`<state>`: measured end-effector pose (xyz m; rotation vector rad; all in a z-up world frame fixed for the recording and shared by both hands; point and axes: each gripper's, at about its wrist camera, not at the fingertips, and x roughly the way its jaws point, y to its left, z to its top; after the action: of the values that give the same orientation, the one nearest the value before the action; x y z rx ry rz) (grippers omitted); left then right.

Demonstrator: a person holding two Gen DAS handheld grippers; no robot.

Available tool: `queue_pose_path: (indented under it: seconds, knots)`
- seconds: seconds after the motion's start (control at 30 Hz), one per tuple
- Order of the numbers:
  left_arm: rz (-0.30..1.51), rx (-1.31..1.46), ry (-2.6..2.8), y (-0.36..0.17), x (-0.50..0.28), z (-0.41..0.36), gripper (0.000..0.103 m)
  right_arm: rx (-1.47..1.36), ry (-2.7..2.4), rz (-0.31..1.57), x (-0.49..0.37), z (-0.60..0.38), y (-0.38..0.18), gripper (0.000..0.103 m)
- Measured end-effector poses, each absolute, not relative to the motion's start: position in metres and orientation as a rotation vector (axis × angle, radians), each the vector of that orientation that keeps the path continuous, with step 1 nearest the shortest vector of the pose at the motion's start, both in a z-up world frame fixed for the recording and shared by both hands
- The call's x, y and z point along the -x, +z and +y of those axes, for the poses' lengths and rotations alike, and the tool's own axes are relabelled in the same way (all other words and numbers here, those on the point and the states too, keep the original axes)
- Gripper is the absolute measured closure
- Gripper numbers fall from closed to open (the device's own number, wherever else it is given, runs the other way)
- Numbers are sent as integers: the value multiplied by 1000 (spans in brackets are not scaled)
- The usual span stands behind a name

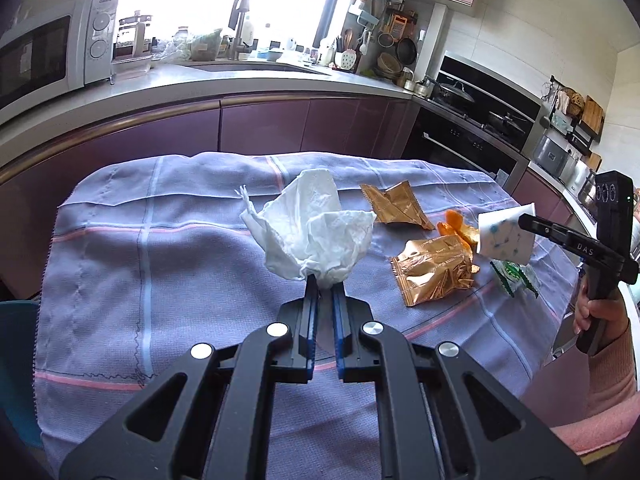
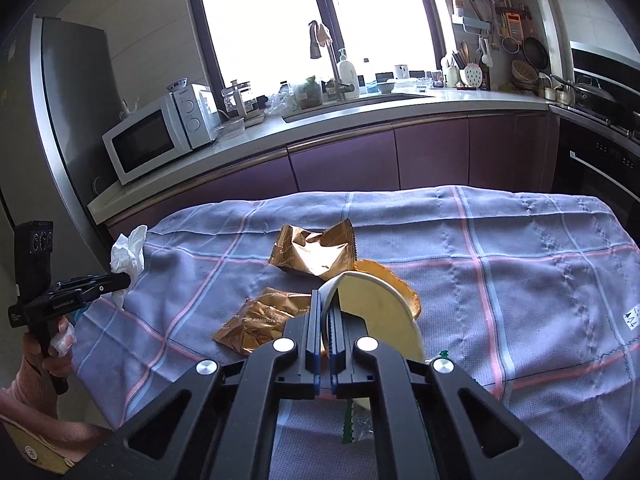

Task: Collect trash
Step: 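Lift the tissue with the left tool while right tool lifts the paper cup, then drop the tissue and paper cup into the teal bin with both tools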

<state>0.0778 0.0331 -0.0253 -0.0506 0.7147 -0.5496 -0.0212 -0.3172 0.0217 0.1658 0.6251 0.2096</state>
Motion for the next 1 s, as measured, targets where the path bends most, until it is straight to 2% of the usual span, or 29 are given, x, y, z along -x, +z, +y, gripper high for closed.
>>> queue_pose_path:
  seconds: [0.37, 0.77, 1.0]
  knots:
    - [667, 83, -398, -12, -57, 114, 95, -150, 556, 554, -3, -218, 60, 101]
    - [658, 142, -74, -12, -33, 248, 95, -90, 1007, 648, -70, -29, 56, 101]
    - [695, 175, 59, -30, -30, 310, 95, -41, 1128, 711, -99, 63, 47, 101]
